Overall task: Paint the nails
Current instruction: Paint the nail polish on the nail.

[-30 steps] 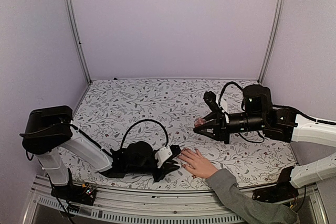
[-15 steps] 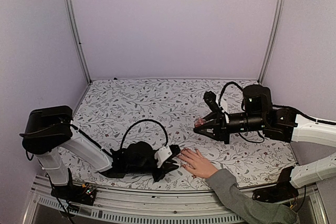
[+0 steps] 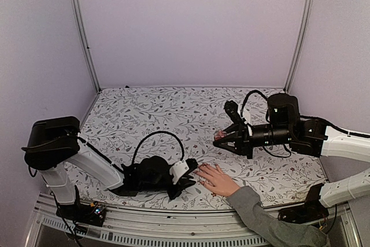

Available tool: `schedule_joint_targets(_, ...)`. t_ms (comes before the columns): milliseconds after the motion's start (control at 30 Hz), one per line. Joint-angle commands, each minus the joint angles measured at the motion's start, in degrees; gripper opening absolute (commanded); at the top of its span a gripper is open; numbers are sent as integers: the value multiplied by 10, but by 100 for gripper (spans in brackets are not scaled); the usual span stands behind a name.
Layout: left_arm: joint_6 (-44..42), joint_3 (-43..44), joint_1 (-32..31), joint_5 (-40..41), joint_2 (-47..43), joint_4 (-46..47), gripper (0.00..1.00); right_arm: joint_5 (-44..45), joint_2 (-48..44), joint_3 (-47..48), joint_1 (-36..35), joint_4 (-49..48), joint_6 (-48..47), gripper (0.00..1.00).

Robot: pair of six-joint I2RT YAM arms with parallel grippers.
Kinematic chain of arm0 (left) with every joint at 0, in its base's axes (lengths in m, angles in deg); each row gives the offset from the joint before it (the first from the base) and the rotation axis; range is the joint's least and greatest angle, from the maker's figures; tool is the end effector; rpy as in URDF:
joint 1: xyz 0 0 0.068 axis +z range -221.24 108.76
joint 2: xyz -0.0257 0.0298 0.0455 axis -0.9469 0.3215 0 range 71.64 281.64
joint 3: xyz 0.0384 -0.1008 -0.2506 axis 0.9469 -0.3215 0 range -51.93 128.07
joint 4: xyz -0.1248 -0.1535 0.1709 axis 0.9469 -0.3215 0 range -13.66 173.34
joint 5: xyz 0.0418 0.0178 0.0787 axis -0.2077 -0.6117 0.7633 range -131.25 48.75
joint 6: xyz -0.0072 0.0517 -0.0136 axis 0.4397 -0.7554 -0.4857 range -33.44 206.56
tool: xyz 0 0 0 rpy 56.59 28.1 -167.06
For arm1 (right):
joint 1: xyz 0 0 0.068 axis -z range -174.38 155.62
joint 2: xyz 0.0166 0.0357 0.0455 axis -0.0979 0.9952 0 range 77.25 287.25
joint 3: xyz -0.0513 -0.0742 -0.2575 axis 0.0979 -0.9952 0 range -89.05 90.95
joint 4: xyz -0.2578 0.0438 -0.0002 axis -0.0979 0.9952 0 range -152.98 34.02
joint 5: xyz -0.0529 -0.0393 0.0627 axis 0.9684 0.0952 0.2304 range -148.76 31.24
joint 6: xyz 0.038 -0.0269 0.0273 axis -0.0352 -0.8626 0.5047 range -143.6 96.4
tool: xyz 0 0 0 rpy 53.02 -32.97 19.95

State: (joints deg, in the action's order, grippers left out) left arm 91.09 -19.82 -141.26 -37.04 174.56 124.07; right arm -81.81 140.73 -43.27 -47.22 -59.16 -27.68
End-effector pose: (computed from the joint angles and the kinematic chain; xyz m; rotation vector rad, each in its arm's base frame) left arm 0.1088 -0.2913 0.1044 1.1368 1.8531 -0.6955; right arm 0.1419 0.2102 0.2932 -1.2076 1.6402 0.9413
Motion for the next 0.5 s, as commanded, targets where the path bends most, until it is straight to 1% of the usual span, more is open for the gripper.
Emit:
schedule_joint_targets(0, 3, 4, 11, 8, -10, 4, 0, 6, -8, 1, 3, -13, 0, 0)
schedule_joint_targets(467, 10, -9, 22, 2, -25, 17, 0, 7, -8, 0, 2, -12, 0, 0)
